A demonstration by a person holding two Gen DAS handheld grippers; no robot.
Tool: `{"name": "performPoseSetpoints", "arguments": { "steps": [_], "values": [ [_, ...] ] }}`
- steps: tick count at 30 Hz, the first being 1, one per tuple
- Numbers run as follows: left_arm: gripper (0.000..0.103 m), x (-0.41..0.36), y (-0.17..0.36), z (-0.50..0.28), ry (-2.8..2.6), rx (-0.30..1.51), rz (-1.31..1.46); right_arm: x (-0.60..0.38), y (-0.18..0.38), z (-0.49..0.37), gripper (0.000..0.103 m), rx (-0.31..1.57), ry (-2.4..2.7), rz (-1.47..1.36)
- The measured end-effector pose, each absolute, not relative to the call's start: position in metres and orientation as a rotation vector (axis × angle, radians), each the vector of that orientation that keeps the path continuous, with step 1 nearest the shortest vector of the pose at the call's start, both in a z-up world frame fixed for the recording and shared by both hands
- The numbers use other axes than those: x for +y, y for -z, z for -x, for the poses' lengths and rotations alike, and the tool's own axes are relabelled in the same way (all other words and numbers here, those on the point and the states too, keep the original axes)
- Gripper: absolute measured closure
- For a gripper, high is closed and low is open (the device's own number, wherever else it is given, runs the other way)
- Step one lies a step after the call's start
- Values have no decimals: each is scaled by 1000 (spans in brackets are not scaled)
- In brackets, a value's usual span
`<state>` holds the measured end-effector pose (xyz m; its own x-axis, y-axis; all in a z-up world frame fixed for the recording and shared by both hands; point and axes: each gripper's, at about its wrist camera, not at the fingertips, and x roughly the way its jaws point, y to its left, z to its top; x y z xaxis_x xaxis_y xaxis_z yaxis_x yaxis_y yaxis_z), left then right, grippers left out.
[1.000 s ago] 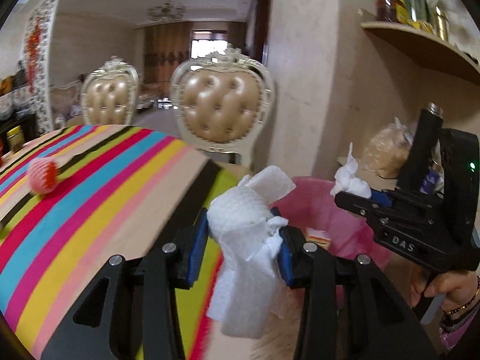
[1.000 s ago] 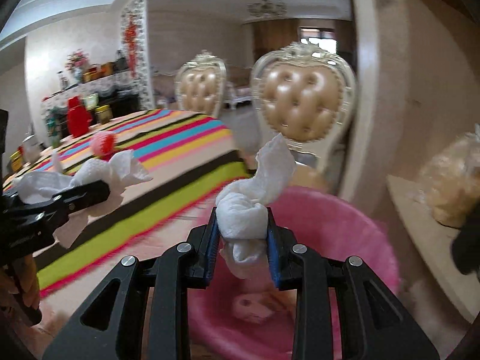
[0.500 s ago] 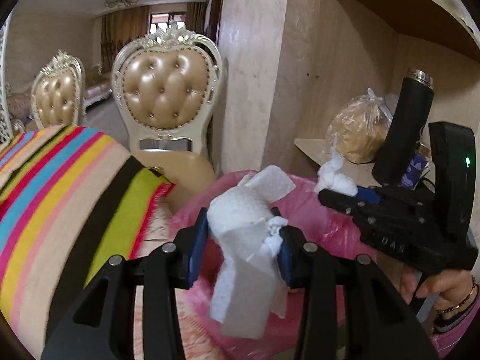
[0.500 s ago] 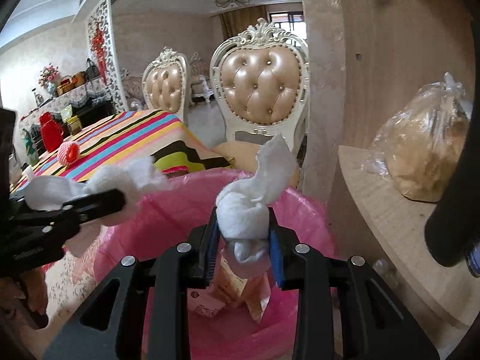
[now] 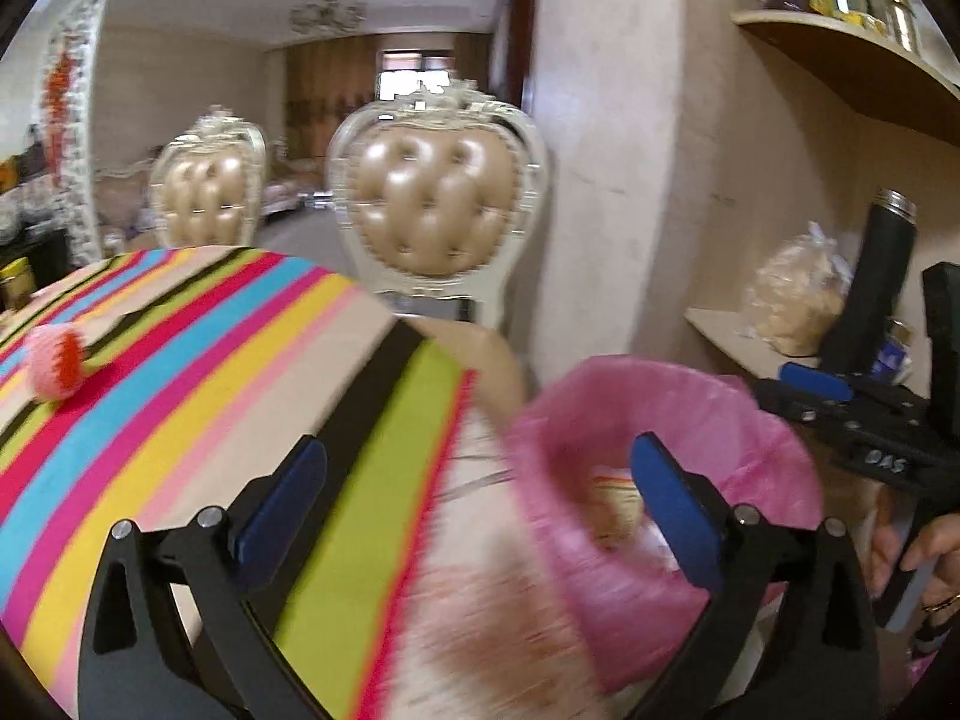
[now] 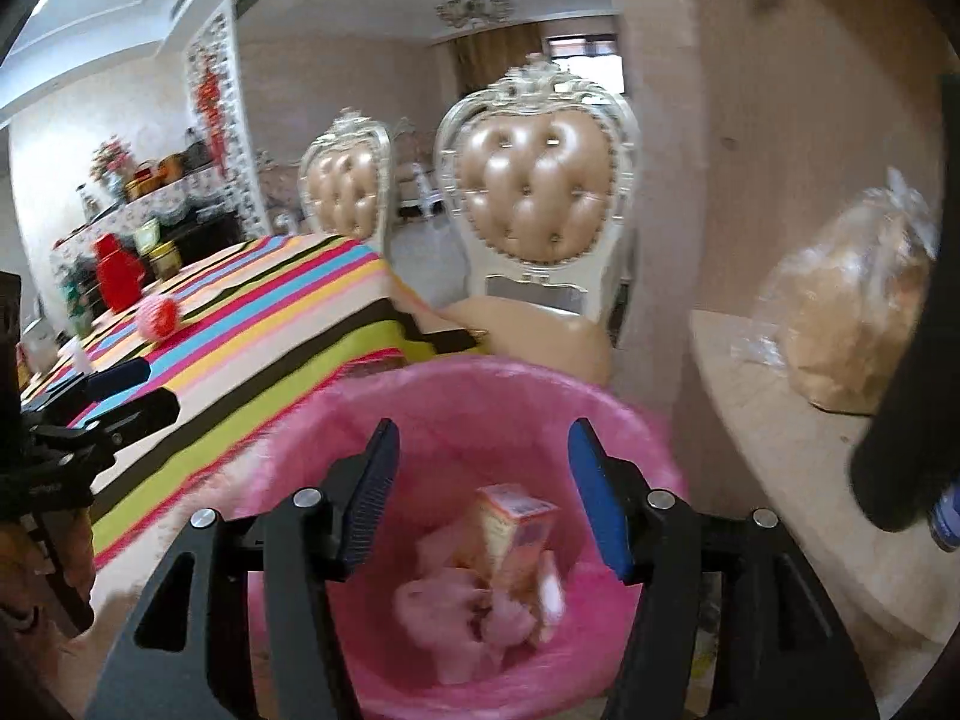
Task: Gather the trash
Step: 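Return both open tools to the table, then grasp a pink foam fruit net with the left tool while the right tool grasps another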
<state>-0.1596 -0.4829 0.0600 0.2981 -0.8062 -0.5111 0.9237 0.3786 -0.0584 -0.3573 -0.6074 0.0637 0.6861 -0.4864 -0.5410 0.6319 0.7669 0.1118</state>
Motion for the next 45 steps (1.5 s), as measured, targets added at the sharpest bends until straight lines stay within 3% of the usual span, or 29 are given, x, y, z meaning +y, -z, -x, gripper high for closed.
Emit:
{"name": "performPoseSetpoints", "arguments": {
  "steps": [2,9,23,32,43,45],
  "values": [
    [5,-464,-64,148,1108,491,-267,-595,-67,344,31,515,613,-269],
    [5,-372,-75,102,869,438,-252,-533,-77,267,24,542,433,-169],
    [5,-155,-72,7,356,530,-140,-399,-73,104,18,608,80,-55],
    [5,-36,-65,-29,84,588,-33,-353,-74,50,18,617,-45,-33],
    [6,-22,-37,-100,47,714,21,-358,-61,-23,18,675,-40,-112],
    [22,-21,-36,-103,74,718,65,-364,-59,-37,18,682,-10,-121]
  ]
}}
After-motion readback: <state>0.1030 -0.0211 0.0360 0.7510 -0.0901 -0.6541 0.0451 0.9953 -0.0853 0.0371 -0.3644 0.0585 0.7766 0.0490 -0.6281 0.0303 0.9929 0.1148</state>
